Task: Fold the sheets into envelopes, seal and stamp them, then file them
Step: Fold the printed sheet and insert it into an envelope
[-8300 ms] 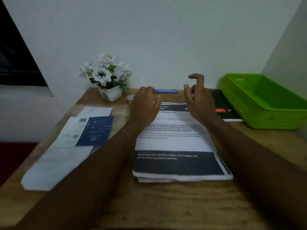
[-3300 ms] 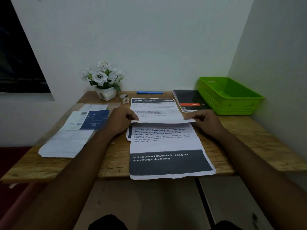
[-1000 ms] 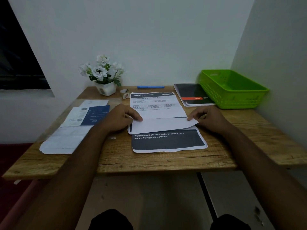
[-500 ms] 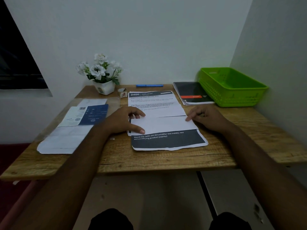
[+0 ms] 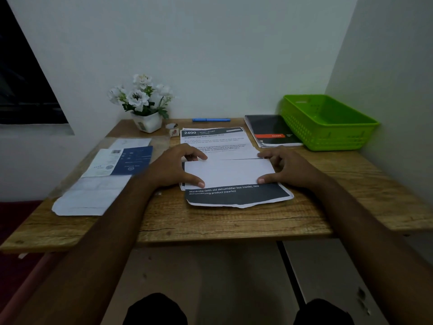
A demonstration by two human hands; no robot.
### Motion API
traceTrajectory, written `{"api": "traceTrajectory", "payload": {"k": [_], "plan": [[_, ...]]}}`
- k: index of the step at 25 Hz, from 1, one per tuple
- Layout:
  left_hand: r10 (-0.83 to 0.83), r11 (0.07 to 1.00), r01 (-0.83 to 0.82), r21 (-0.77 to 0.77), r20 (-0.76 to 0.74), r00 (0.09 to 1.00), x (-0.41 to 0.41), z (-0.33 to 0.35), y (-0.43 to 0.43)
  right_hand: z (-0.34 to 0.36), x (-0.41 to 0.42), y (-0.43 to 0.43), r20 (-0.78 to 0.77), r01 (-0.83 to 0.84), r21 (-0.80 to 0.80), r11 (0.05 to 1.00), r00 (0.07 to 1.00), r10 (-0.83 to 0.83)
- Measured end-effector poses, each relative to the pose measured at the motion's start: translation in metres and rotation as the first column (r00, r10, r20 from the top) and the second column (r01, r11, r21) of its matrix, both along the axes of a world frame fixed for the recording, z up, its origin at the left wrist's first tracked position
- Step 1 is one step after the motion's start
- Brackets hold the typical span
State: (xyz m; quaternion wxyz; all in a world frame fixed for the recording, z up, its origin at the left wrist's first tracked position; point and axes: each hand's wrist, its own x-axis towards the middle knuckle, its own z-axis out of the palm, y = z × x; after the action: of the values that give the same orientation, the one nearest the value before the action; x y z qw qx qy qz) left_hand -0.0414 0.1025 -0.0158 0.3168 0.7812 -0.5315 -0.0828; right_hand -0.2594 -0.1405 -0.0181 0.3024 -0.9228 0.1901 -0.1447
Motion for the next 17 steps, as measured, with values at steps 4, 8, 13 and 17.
{"api": "traceTrajectory", "payload": {"k": [4,8,13,17], "plan": [[0.009,1.000,-0.008,-0.027,0.018,1.000,0.000,-0.001,-0.001,0.000,0.002,0.000,0.024,0.010,-0.020,1.000,1.000,-0.010],[0.031,0.998,-0.034,0.048,0.060,0.998,0.000,-0.006,0.000,-0.002,0.003,-0.001,0.052,0.006,0.113,0.994,0.999,-0.012],[0.052,0.998,-0.058,0.035,0.157,0.986,-0.006,-0.002,0.000,-0.004,-0.001,0.001,0.094,-0.004,0.214,0.977,0.995,-0.017],[0.094,0.994,-0.078,-0.080,0.218,0.972,-0.013,-0.001,0.000,-0.010,-0.006,0.005,0.184,-0.043,0.257,0.966,0.983,-0.005]]}}
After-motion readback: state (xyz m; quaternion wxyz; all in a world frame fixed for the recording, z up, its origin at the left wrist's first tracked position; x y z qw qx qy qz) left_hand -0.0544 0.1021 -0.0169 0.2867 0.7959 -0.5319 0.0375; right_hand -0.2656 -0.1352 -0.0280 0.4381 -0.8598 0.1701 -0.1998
